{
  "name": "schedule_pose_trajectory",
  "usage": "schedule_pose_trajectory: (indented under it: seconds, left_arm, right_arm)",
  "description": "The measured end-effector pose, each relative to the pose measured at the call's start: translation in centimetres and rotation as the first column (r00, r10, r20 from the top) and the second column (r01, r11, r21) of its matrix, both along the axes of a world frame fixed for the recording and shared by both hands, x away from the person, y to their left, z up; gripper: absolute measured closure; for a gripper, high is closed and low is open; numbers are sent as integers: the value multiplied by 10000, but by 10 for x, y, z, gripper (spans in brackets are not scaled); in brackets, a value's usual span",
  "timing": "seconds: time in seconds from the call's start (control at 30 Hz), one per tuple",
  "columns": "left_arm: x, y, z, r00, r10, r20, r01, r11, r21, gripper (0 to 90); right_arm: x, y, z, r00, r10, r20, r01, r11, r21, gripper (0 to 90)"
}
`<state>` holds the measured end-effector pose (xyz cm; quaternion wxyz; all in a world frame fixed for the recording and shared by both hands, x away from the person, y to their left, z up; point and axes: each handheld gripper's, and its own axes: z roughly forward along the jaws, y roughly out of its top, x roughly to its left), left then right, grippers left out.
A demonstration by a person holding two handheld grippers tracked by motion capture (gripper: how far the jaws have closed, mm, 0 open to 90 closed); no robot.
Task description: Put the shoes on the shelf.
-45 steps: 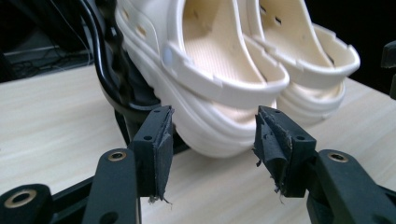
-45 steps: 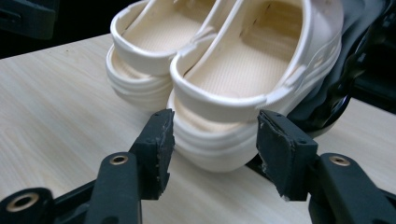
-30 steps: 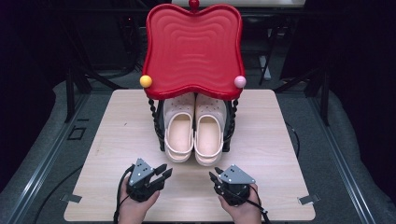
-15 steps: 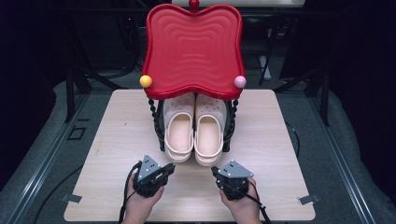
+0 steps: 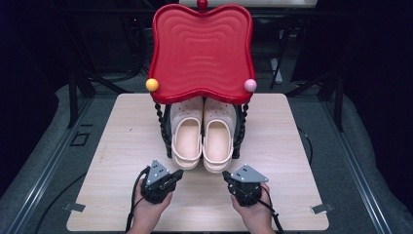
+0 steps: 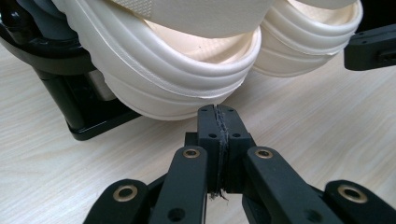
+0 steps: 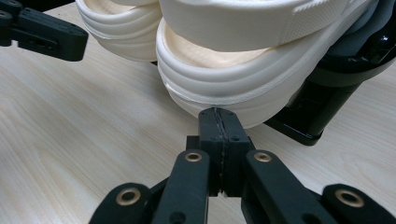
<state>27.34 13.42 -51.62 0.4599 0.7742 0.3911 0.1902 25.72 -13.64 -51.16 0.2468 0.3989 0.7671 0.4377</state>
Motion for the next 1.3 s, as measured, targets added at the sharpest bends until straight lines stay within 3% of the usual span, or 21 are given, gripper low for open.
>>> schedule_pose_trajectory:
  seconds: [0.37, 0.5, 0.6, 0.63, 0.83, 0.93, 0.97, 1.03, 1.3]
  left_arm:
    - [2, 3, 11, 9988, 416, 245, -415, 9991, -61, 895]
    - [7, 7, 16, 9979, 585, 285, -582, 9982, -125, 896]
    - [10, 8, 17, 9975, 646, 296, -642, 9979, -123, 895]
    - [11, 9, 18, 9973, 678, 291, -675, 9977, -103, 896]
    - [20, 7, 24, 9966, 706, 418, -708, 9975, 30, 896]
    - [25, 5, 26, 9968, 695, 398, -698, 9975, 58, 896]
    - [26, 4, 26, 9966, 722, 386, -723, 9974, 22, 896]
    - [28, 4, 27, 9967, 718, 367, -719, 9974, 13, 896]
    - [36, 1, 34, 9966, 732, 381, -732, 9973, -10, 896]
  right_arm:
    - [0, -1, 5, 10000, -42, -55, 41, 9999, -140, 900]
    - [5, -1, 5, 9997, -196, 170, 197, 9998, -14, 900]
    - [7, -3, 7, 9998, -220, -7, 220, 9997, -143, 900]
    - [11, -2, 7, 9992, -333, 200, 333, 9994, 9, 900]
    - [22, -4, 13, 9984, -544, 154, 543, 9985, 67, 900]
    - [29, -1, 14, 9977, -587, 344, 581, 9982, 173, 900]
    - [30, 0, 17, 9985, -517, 176, 518, 9987, -25, 900]
    - [34, 3, 17, 9970, -614, 462, 613, 9981, 30, 900]
    - [46, 3, 24, 9965, -717, 436, 720, 9974, -48, 900]
